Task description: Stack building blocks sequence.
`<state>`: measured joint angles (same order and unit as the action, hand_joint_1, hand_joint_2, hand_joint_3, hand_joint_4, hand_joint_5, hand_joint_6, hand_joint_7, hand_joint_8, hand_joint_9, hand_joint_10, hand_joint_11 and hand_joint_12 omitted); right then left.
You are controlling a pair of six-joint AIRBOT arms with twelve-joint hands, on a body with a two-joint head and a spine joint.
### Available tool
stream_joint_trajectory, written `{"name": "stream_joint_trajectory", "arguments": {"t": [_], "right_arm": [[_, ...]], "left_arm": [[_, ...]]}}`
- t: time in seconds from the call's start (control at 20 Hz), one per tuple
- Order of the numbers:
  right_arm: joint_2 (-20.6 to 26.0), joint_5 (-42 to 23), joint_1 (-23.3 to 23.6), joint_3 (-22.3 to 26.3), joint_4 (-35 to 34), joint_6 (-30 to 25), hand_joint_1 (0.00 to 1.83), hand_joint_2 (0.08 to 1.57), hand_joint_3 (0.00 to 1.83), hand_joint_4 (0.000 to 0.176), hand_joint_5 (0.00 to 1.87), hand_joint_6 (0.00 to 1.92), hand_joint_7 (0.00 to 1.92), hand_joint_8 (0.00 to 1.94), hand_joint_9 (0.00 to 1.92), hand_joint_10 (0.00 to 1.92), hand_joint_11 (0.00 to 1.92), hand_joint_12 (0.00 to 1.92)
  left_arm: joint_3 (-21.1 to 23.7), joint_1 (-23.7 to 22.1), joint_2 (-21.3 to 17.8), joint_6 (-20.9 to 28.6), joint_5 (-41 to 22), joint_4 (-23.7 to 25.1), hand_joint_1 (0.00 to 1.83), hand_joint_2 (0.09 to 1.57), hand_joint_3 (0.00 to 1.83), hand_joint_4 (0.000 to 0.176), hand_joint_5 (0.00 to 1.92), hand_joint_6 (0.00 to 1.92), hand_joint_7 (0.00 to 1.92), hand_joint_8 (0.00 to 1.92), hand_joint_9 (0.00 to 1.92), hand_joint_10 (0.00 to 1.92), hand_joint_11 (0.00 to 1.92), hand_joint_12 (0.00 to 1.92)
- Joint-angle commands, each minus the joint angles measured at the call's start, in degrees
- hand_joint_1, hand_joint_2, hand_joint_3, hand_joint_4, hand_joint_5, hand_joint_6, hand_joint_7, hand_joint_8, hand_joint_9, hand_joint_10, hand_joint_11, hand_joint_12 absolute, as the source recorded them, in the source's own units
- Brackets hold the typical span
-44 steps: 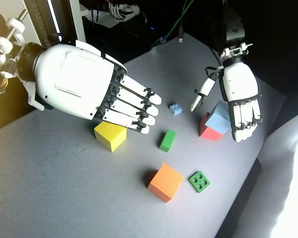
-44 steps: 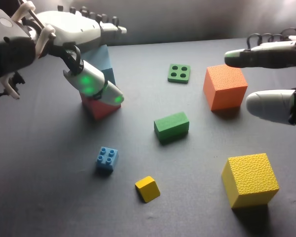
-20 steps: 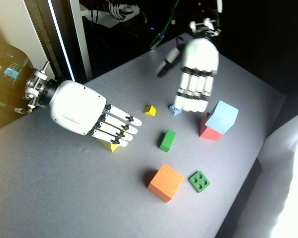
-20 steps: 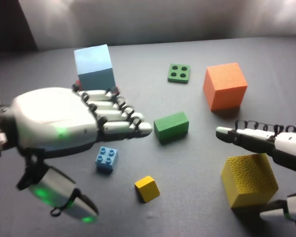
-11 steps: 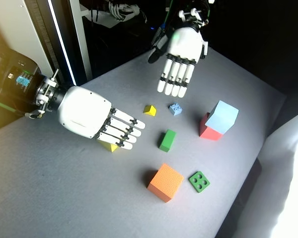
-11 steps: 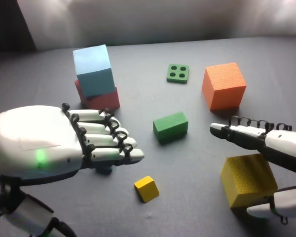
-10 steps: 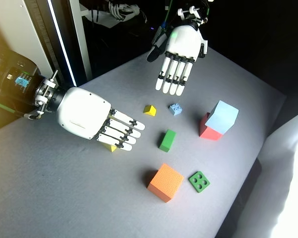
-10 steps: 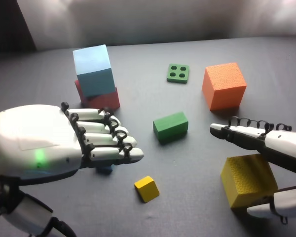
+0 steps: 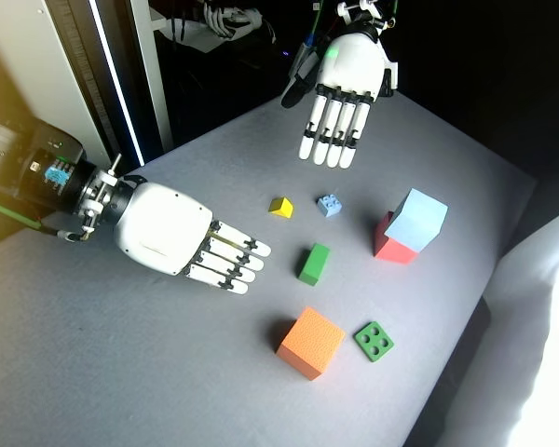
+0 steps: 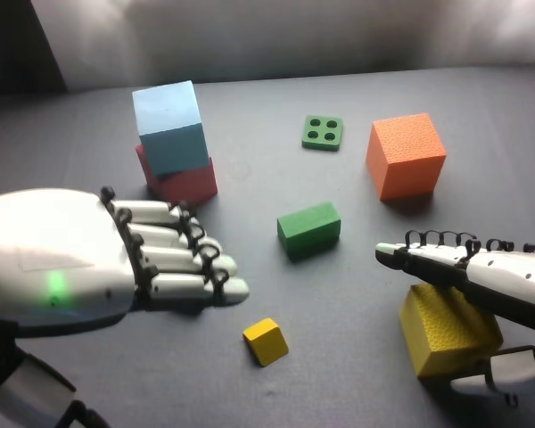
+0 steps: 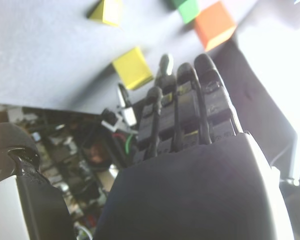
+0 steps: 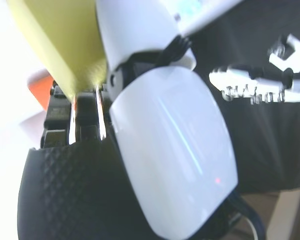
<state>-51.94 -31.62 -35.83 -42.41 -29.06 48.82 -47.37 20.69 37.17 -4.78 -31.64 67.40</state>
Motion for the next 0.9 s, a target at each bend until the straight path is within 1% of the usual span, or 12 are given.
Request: {"name": "stream_joint_trajectory", "arguments": {"t": [0.0,0.15,0.3,0.35,0.45,0.5,0.55,0.6,0.7,0.75,0.8,0.85], "right_arm": [[0.10,-3.91,-0.03,-0.09,0.99,-0.29,1.46,1.03,0.01,0.000,0.00,0.00,0.00,0.00,0.00,0.00,0.00,0.00],[0.01,-4.10,-0.28,-0.28,0.99,-0.11,1.42,1.02,0.00,0.000,0.00,0.00,0.00,0.00,0.00,0.00,0.00,0.00],[0.02,-4.33,-0.27,-0.31,1.07,-0.08,1.44,1.03,0.00,0.000,0.00,0.00,0.00,0.00,0.00,0.00,0.00,0.00],[0.02,-4.33,-0.31,-0.31,1.53,-0.08,1.44,1.04,0.01,0.000,0.00,0.00,0.00,0.00,0.00,0.00,0.00,0.00],[0.03,-4.38,-0.32,-0.30,1.85,-0.08,1.39,1.09,0.00,0.000,0.00,0.00,0.00,0.00,0.03,0.01,0.00,0.42],[0.04,-4.50,-0.31,-0.30,1.85,-0.08,1.37,1.08,0.00,0.000,0.14,0.00,0.14,0.00,0.16,0.01,0.00,0.77],[0.04,-4.65,-0.28,-0.30,1.86,-0.08,1.37,1.08,0.00,0.000,0.14,0.00,0.14,0.00,0.16,0.01,0.00,0.77],[0.04,-4.69,-0.23,-0.29,1.86,-0.08,1.35,1.09,0.00,0.000,0.47,0.03,0.51,0.02,0.50,0.05,0.14,1.04],[0.04,-4.72,-0.18,-0.29,1.87,-0.08,1.34,1.08,0.00,0.000,0.82,0.04,0.90,0.03,0.85,0.07,0.44,1.02],[0.04,-4.82,-0.16,-0.29,1.87,-0.08,1.38,1.05,0.00,0.000,0.96,0.71,1.34,0.02,0.98,0.80,0.55,1.06],[0.06,-4.89,-0.12,-0.29,1.87,-0.08,1.38,1.05,0.00,0.000,0.96,0.71,1.34,0.02,0.98,0.80,0.55,1.06],[0.07,-5.00,-0.03,-0.30,1.87,-0.08,1.38,1.08,0.01,0.000,0.91,0.99,1.17,0.57,0.94,1.05,0.60,1.13]], "left_arm": [[0.08,-1.08,-0.34,0.80,-2.41,-1.53,0.52,0.89,0.00,0.000,0.10,0.00,0.15,0.00,0.15,0.00,0.00,0.48],[0.16,-2.03,-0.64,0.79,-2.81,-1.29,0.43,0.91,0.00,0.000,0.08,0.00,0.13,0.00,0.13,0.00,0.00,0.38],[0.11,-2.75,-0.93,0.78,-2.89,-0.98,0.47,0.89,0.00,0.000,0.14,0.01,0.19,0.01,0.19,0.02,0.00,0.57],[0.05,-2.85,-1.10,0.79,-2.89,-1.27,0.46,0.92,0.00,0.000,0.10,0.00,0.14,0.00,0.14,0.00,0.00,0.44],[0.01,-3.25,-1.42,0.79,-2.93,-1.46,0.44,0.91,0.00,0.000,0.15,0.01,0.20,0.01,0.19,0.01,0.00,0.56],[0.04,-3.48,-1.50,0.79,-2.93,-1.44,0.42,0.93,0.00,0.000,0.12,0.00,0.17,0.01,0.16,0.00,0.00,0.48],[0.11,-3.63,-1.58,0.79,-2.93,-1.43,0.42,0.93,0.00,0.000,0.12,0.00,0.17,0.01,0.16,0.00,0.00,0.48],[0.23,-3.73,-1.64,0.79,-2.93,-1.43,0.39,0.96,0.01,0.000,0.08,0.00,0.13,0.00,0.12,0.00,0.00,0.35],[0.57,-3.85,-1.72,0.79,-2.73,-1.44,0.41,0.97,0.01,0.000,0.12,0.00,0.17,0.00,0.17,0.00,0.00,0.49],[0.77,-3.88,-1.74,0.79,-2.48,-1.44,0.43,0.97,0.00,0.000,0.15,0.01,0.19,0.01,0.18,0.01,0.00,0.53],[0.92,-3.91,-1.76,0.79,-2.28,-1.43,0.43,0.97,0.00,0.000,0.15,0.01,0.19,0.01,0.18,0.01,0.00,0.53],[1.07,-3.93,-1.78,0.79,-2.13,-1.43,0.42,0.98,0.01,0.000,0.15,0.00,0.19,0.01,0.18,0.01,0.00,0.53]]}}
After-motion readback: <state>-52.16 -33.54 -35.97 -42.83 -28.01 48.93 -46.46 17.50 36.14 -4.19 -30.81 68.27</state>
